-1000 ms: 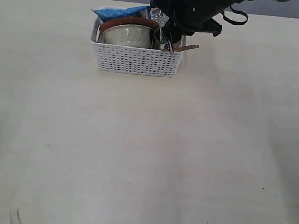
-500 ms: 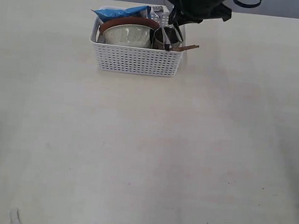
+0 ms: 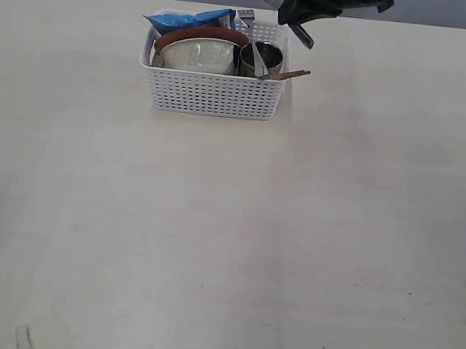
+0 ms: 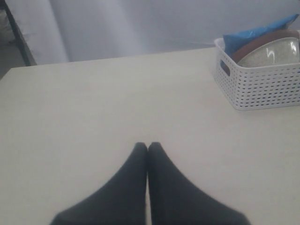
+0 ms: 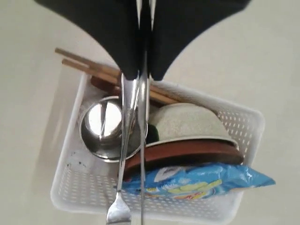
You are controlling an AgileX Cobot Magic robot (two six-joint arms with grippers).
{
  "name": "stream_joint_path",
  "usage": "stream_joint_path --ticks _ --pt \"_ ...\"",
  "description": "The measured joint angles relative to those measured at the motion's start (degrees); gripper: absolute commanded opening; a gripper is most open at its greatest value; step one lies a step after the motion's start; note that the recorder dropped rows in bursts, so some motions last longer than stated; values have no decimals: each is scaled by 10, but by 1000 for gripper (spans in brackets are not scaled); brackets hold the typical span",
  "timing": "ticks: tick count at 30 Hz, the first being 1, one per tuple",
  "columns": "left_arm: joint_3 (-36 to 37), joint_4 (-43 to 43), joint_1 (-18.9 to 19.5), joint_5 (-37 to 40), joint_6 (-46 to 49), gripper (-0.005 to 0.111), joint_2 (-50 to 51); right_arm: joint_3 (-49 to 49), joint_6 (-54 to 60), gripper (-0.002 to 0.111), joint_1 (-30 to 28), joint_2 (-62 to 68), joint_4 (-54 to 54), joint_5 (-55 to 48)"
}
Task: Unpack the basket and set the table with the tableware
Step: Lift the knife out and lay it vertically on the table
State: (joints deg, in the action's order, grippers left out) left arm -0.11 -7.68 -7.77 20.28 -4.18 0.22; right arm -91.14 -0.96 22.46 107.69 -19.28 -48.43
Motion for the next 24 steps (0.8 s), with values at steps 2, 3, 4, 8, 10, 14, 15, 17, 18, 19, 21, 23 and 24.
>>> stream_joint_path --ticks 2,3,4,8,10,14,15,17,18,19,21,23,24 --pt "0 0 0 0 0 0 0 40 1 0 0 -32 -12 11" --pt "0 0 0 0 0 0 0 66 5 0 0 -49 -24 21" --pt "0 0 0 0 0 0 0 94 10 0 0 -63 -35 29" --pt "0 0 0 0 0 0 0 196 43 0 0 -130 -115 81" --pt "0 0 0 0 0 0 0 238 67 0 0 -160 -155 100" --pt "0 0 0 0 0 0 0 317 106 0 14 -218 -215 119" --pt "0 0 0 0 0 0 0 336 111 0 23 -231 -226 126" --pt "0 0 0 0 0 0 0 376 115 0 48 -253 -246 141" --pt "0 0 0 0 0 0 0 396 117 0 65 -264 -258 152" --pt "0 0 0 0 0 0 0 416 117 0 83 -274 -270 168" --pt "0 0 0 0 0 0 0 453 115 0 118 -290 -301 203" --pt "0 0 0 0 0 0 0 493 112 0 157 -299 -338 257" --pt "0 0 0 0 0 0 0 514 110 0 176 -302 -362 290"
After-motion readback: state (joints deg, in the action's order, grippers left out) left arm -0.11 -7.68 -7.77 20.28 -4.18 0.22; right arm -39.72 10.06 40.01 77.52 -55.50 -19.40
